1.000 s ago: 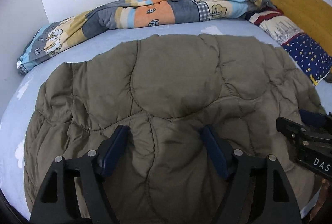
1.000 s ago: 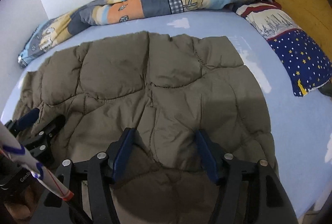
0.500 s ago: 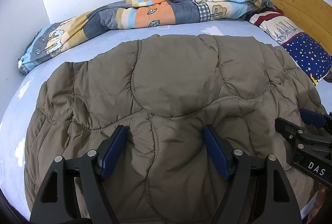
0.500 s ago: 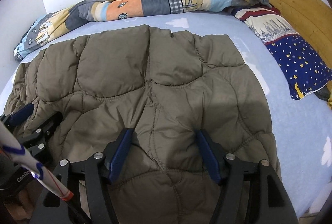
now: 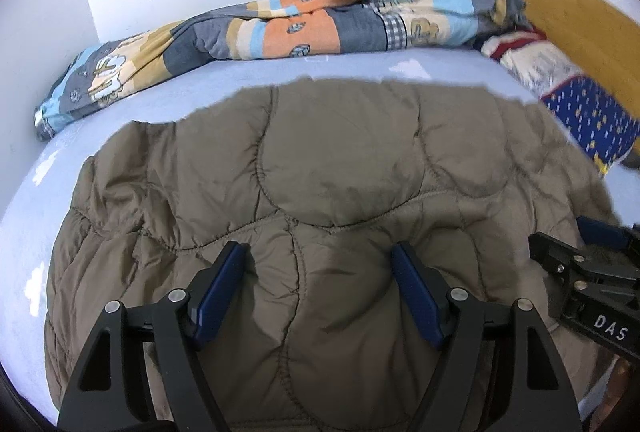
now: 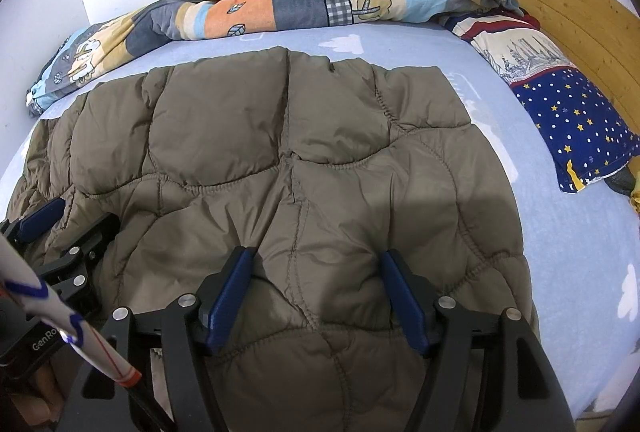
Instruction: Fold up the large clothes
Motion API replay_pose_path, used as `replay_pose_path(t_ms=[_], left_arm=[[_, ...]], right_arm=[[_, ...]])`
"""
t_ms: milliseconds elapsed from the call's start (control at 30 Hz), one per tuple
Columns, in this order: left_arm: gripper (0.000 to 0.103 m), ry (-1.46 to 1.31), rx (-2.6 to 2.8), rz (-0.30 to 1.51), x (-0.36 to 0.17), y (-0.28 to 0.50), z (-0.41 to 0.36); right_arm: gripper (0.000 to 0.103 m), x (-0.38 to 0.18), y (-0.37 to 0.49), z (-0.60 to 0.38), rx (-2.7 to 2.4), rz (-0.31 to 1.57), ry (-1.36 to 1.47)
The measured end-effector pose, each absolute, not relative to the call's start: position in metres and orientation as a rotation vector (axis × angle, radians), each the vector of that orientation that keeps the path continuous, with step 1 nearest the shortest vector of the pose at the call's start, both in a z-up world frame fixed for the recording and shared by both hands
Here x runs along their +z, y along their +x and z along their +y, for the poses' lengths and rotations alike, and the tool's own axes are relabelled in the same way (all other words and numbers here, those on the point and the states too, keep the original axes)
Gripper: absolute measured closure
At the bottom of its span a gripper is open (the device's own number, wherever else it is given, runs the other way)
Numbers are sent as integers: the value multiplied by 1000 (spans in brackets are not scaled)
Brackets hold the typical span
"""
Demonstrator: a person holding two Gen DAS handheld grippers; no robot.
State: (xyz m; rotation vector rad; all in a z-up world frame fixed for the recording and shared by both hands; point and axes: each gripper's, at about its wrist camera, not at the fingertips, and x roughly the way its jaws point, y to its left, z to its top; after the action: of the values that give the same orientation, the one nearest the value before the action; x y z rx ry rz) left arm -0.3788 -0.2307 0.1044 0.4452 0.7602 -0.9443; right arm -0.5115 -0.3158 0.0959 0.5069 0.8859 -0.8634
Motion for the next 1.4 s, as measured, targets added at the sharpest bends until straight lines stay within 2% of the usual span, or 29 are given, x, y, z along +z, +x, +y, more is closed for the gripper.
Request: replay_pose_path(t_ms=[67,233,300,333,400,633,900,1033,1233,1400], left_arm=[[27,395,-938,744,119,-370,-229],[28,352,-836,746,130,-327,-238],[27,322,-822,818,119,-307,-242],[27,314,-820,837,115,-303,-244],[27,323,-821,845,109,-300,-249],[24,367,-820,835,100,-301,-266],[24,298,-837,745,125,-315,-243],[24,289,-832,664,141,-332,-228],[24,304,-821,592,153,-357,-188],[24,327,-806,522,159,-388,-147]], right_arm=[[34,107,-516,-315,-855,837,521],[36,143,-512,-322,-859,674,438],[47,141,-496,-333,-814,666,440],[56,140,-489,-337,-802,666,444],[61,136,-470,-348,-760,658,458],[61,90,-412,-357,-694,857,428],[61,113,-439,-355,-678,789,510],[61,133,-453,-335,-717,785,442],[53,147,-497,-302,-804,782,340],[51,143,-550,-277,-798,746,448]])
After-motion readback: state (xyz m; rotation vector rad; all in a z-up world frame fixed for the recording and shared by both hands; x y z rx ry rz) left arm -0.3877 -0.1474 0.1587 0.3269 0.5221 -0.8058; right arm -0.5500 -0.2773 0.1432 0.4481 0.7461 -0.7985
